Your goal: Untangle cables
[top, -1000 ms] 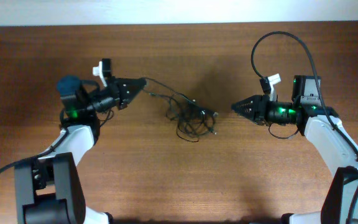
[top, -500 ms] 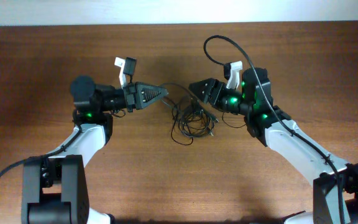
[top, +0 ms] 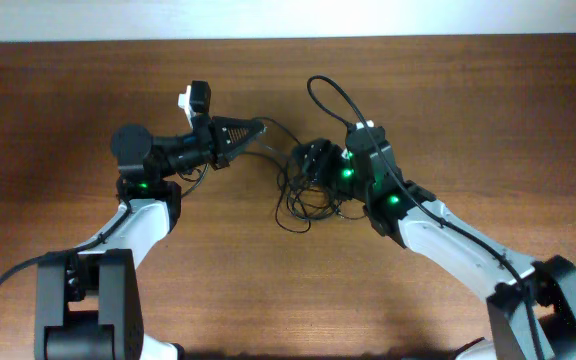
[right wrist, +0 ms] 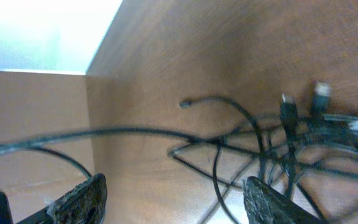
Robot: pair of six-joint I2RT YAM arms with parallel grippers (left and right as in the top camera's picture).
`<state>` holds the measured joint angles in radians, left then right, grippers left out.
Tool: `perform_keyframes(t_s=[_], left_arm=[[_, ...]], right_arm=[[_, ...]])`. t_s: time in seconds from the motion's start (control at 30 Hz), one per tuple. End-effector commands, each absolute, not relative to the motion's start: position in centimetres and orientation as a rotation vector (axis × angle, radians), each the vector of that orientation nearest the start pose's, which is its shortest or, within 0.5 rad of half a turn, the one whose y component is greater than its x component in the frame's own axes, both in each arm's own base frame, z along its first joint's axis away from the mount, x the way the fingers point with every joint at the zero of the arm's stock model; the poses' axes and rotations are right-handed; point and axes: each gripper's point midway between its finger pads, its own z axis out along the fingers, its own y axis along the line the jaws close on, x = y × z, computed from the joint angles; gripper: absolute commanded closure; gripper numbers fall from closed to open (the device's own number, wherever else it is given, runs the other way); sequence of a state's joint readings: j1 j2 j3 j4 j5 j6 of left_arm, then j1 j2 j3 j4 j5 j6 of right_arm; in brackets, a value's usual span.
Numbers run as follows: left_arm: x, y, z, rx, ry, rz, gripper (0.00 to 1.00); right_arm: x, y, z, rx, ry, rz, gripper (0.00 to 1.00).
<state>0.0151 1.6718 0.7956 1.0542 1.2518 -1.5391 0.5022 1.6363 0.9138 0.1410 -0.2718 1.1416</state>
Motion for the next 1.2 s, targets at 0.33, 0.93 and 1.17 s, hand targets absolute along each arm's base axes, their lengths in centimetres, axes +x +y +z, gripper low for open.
perform_keyframes(t_s=[0.33,0.93,1.17], left_arm=[[37.9,-15.8,25.8,-0.283,1.955,-2.071,1.0],[37.0,-17.4,25.8,-0.362,2.017,-2.174,1.0],[37.4,-14.5,25.5,0.121,1.858,-1.823,1.0]], right_arm=[[37.3,29.9,11.3,0.634,2.398,1.457,0.35],[38.2,29.9,8.5,0.467,2.389,1.274,0.96],[34.6,26.4,6.0,0.019,2.597,1.186,0.96]])
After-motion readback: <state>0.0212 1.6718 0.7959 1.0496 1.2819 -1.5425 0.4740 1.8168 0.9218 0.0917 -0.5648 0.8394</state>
